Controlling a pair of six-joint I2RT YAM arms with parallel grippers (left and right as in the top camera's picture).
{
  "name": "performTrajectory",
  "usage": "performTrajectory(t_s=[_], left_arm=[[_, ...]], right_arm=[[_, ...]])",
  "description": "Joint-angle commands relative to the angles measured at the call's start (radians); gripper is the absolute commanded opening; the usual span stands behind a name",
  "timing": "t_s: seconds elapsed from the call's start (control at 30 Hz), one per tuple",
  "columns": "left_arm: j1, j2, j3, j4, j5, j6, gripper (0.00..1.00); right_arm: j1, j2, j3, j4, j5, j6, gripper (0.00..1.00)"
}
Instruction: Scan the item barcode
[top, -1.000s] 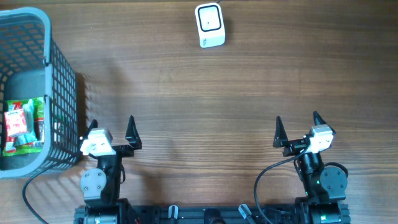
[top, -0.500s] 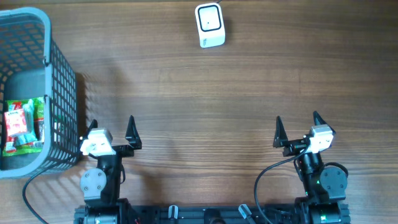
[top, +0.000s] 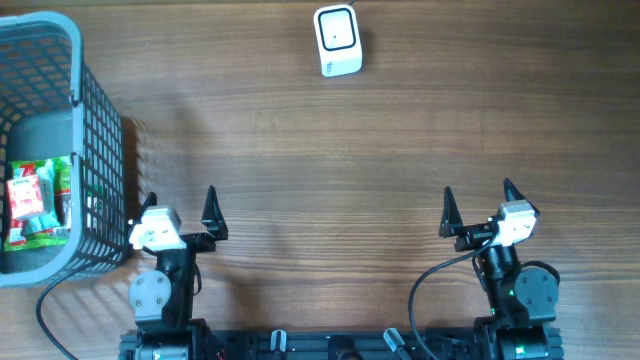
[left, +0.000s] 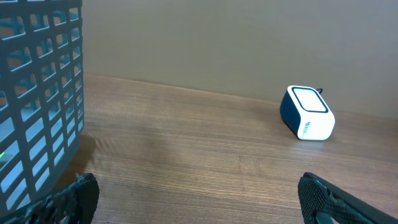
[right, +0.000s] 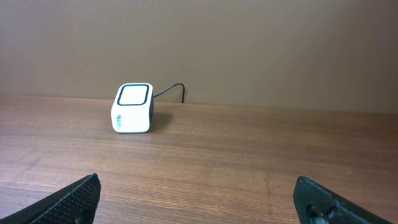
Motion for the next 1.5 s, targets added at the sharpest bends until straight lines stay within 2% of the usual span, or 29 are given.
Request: performTrajectory(t_s=[0.0, 0.63, 0.83, 0.9, 1.0, 1.2, 1.33, 1.4, 1.47], left_arm=[[-0.004, -0.006, -0.003, -0.008, 0.015, 0.019, 1.0], [-0.004, -0.006, -0.003, 0.002, -0.016, 0.025, 1.0], [-0.004, -0.006, 0.014, 0.024, 0.053, 0.023, 1.0], [-0.004, -0.006, 0.061, -0.036, 0.118, -0.009, 1.0], [-0.004, 0.004, 0.151, -0.161, 0.132, -0.064, 1.0], [-0.004, 0.092, 0.402, -0.412, 0.168, -0.089, 1.0], [-0.004, 0.254, 0.668, -0.613, 0.253, -0.09, 1.0], [-0.004, 0.346, 0.792, -0.716, 0.251, -0.08, 1.0], [-0.004, 0.497, 0.981, -0.888, 0.194, -0.055, 1.0]], right_arm=[[-0.004, -0.011, -0.001, 0.008, 0.013, 0.01, 1.0], [-0.004, -0.011, -0.001, 0.009, 0.013, 0.011, 1.0], [-0.004, -0.011, -0.001, 0.009, 0.013, 0.01, 1.0], [-0.004, -0.011, -0.001, 0.008, 0.013, 0.01, 1.0], [-0.004, -0.011, -0.001, 0.008, 0.013, 0.01, 1.0], [-0.004, -0.011, -0.001, 0.009, 0.013, 0.01, 1.0], [-0.004, -0.011, -0.001, 0.008, 0.013, 0.01, 1.0], [-0.004, -0.011, -0.001, 0.008, 0.013, 0.011, 1.0], [-0.004, -0.011, -0.001, 0.008, 0.013, 0.01, 1.0]])
